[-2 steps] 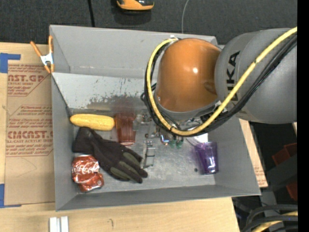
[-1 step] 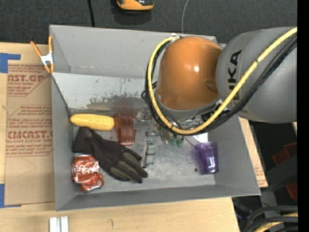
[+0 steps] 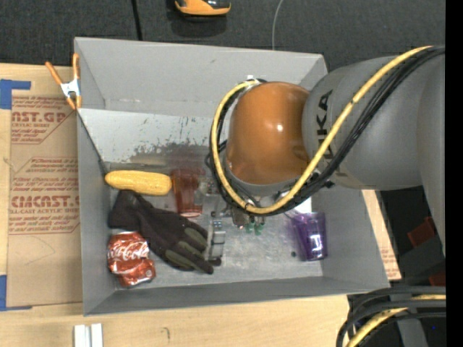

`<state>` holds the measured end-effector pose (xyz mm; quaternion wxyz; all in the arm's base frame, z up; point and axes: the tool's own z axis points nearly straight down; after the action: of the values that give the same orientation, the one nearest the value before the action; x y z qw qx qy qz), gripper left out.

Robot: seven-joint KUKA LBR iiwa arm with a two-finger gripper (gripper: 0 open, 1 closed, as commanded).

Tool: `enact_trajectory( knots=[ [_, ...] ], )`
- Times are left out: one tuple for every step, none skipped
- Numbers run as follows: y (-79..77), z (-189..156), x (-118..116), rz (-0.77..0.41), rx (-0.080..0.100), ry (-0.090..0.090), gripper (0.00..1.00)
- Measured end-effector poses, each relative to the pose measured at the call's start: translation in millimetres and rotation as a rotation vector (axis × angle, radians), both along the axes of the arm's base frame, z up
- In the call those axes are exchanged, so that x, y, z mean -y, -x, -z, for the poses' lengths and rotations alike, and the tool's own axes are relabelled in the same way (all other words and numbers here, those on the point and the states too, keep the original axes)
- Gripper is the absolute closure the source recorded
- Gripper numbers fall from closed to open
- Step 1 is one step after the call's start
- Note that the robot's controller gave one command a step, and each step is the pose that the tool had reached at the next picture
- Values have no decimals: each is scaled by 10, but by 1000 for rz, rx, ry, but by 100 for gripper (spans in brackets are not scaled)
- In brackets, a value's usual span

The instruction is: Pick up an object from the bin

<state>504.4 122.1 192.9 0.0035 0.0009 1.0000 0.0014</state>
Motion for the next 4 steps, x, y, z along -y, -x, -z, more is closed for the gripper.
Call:
enact_trajectory(
  knots=[
    [27, 408, -402, -30, -7, 4, 0],
    [76, 930, -496, -42, -8, 2, 100],
    [76, 930, -496, -42, -8, 2, 100],
    [126, -222, -534, -78, -6, 2, 100]
  ],
)
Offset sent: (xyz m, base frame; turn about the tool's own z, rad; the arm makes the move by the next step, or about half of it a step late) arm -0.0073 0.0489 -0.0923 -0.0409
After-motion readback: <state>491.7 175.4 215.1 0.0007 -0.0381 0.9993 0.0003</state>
